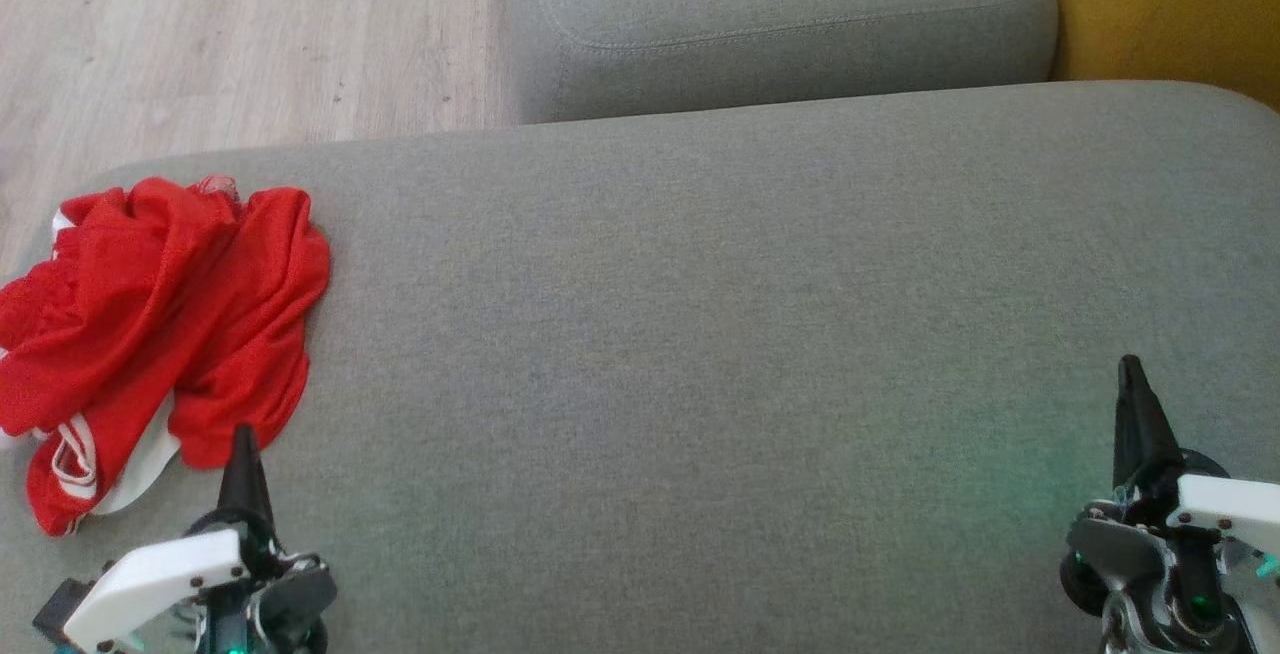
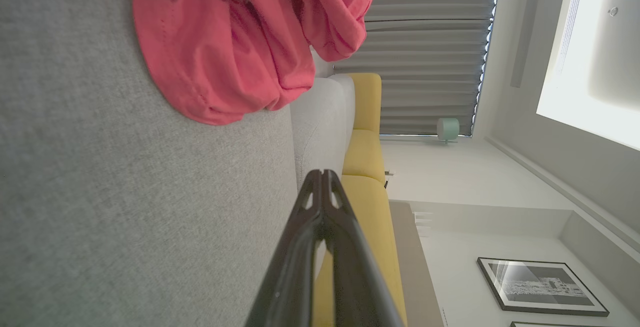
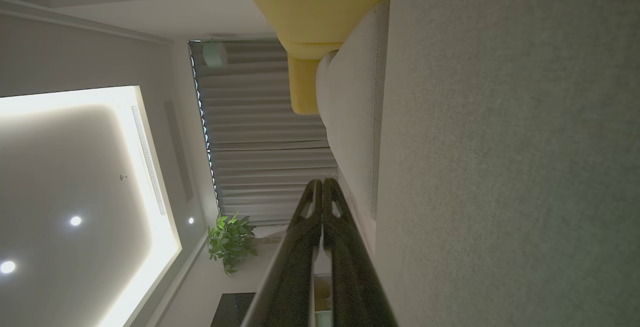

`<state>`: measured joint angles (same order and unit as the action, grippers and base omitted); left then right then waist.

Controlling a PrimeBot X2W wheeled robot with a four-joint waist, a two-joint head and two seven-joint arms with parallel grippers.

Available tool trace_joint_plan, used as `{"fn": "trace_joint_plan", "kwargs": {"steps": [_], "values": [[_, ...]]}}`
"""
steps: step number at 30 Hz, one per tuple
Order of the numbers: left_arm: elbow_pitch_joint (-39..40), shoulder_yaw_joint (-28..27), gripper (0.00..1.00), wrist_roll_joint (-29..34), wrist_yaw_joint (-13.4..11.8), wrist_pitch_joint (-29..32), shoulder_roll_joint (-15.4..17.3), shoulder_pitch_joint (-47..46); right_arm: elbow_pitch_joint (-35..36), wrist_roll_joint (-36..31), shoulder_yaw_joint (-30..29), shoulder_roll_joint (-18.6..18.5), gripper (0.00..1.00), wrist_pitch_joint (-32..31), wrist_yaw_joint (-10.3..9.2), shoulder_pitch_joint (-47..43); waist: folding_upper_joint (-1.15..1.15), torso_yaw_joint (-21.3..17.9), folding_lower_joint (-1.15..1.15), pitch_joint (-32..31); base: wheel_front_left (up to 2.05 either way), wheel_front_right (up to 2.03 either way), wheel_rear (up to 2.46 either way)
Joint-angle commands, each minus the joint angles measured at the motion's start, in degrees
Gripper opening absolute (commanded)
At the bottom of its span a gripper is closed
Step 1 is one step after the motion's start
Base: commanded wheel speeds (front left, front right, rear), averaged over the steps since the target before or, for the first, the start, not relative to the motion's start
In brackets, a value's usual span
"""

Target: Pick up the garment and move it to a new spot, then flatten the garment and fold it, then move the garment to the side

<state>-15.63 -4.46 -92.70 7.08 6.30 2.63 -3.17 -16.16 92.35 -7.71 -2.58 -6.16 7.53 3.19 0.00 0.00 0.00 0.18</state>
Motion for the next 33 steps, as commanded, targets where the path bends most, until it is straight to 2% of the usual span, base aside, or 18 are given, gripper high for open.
{"fn": "trace_joint_plan", "kwargs": {"steps": [1, 33], "values": [[1.6, -2.0, 0.00, 0.5, 0.4, 0.2, 0.2, -3.0, 2.1, -0.2, 1.2, -0.3, 0.00, -0.3, -0.04, 3.0, 0.00, 0.0, 0.00, 0.0, 0.00, 0.00, 0.00], [1.6, -2.0, 0.00, 0.5, 0.4, 0.2, 0.2, -3.0, 2.1, -0.2, 1.2, -0.3, 0.00, -0.3, -0.04, 3.0, 0.00, 0.0, 0.00, 0.0, 0.00, 0.00, 0.00]]}}
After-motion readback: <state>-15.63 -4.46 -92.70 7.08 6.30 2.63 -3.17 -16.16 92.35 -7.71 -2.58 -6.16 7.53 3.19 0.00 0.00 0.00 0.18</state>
